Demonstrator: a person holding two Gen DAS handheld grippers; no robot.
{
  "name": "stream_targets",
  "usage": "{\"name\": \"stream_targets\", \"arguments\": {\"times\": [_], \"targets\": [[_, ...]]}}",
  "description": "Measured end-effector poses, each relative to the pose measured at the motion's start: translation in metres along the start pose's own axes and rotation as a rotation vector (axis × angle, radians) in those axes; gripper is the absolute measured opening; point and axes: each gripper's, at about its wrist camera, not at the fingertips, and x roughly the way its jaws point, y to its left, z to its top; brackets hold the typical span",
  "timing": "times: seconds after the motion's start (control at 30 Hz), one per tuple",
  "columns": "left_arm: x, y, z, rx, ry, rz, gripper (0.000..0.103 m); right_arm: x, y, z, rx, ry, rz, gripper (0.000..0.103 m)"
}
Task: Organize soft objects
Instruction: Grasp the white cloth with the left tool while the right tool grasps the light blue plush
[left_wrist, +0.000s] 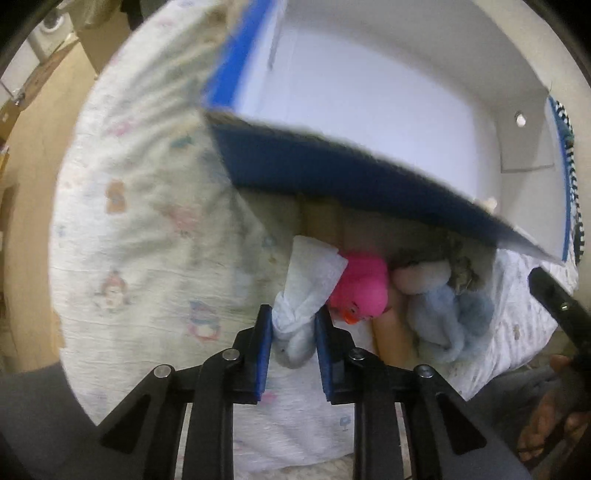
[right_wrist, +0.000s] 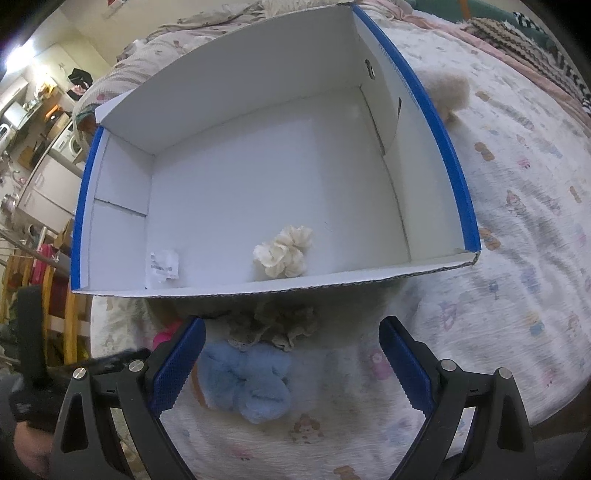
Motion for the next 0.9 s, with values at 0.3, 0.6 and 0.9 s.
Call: {"name": "stream_targets", "arguments": {"times": [0.3, 0.6, 0.9], "targets": [[-0.041, 0.042, -0.005, -0.053, -0.116, 0.052, 0.02, 0.012, -0.014, -0.005, 0.087, 0.076, 0.072, 0.086], [-0.044, 0.064, -0.009, -0.057, -0.126, 0.057, 0.02, 0.052, 0.009, -0.03, -0.015, 0.304, 0.127, 0.025], [-0.043, 0.044, -0.011, -0.042, -0.137, 0.068, 0.02, -0.034, 0.017, -0.018, -0.063, -0.075, 0.3, 0.013]]}}
